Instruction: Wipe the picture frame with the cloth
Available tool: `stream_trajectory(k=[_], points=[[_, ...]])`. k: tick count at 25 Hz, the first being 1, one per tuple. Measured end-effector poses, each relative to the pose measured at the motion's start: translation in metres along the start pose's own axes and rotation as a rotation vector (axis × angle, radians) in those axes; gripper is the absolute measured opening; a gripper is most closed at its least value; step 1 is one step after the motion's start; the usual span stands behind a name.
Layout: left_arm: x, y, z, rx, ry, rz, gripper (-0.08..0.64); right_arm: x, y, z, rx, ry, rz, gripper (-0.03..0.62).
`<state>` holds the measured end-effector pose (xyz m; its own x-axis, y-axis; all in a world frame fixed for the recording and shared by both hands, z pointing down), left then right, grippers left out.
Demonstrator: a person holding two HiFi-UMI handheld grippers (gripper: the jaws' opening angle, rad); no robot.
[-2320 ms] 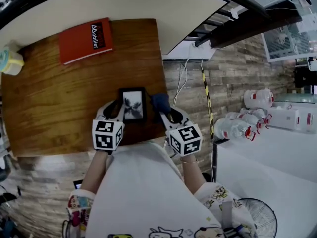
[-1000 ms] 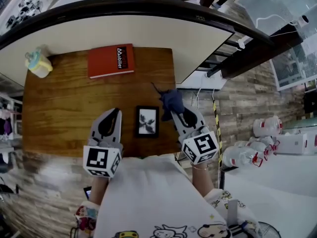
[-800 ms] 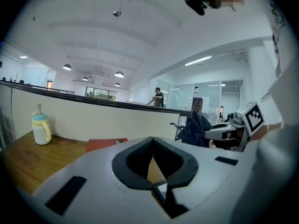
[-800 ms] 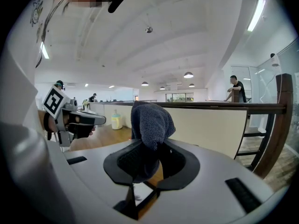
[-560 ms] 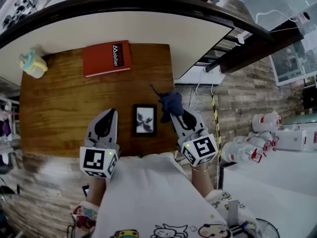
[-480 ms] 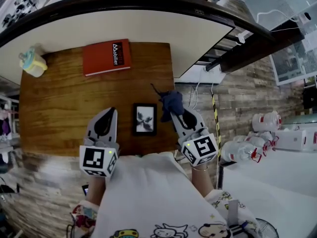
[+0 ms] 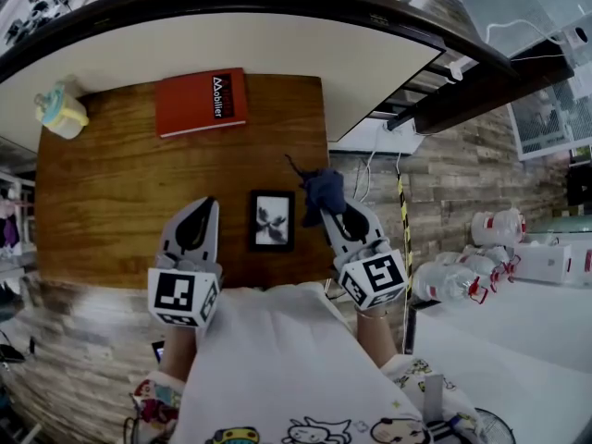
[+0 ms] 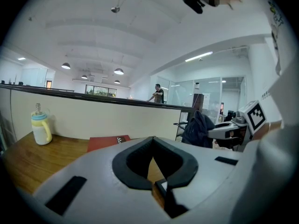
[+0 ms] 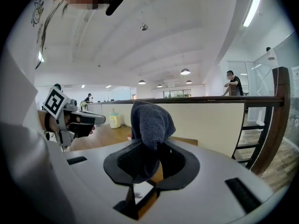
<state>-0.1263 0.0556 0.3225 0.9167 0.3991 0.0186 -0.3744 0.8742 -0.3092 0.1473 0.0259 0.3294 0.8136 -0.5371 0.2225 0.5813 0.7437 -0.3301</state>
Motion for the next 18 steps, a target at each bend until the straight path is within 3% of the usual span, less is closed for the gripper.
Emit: stream_trajectory(k=[18], points=[[-0.0007, -0.0014, 0.0017, -0.009, -0.008, -0.003, 0.005, 0.002, -0.0004, -0.0006, 0.001, -0.004, 0.0, 0.069]])
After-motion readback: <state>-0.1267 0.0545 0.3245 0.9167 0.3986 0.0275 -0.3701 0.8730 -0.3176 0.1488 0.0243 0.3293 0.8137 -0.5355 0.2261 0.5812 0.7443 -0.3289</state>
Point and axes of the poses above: the fingertips, and each gripper's own axes: y backward along the fingers, x to its right, z out of its underside, the point moved 8 cm from there along y, backward along the fingers, and after that the axes turned 10 degrees about -y, right-handed, at the moved point
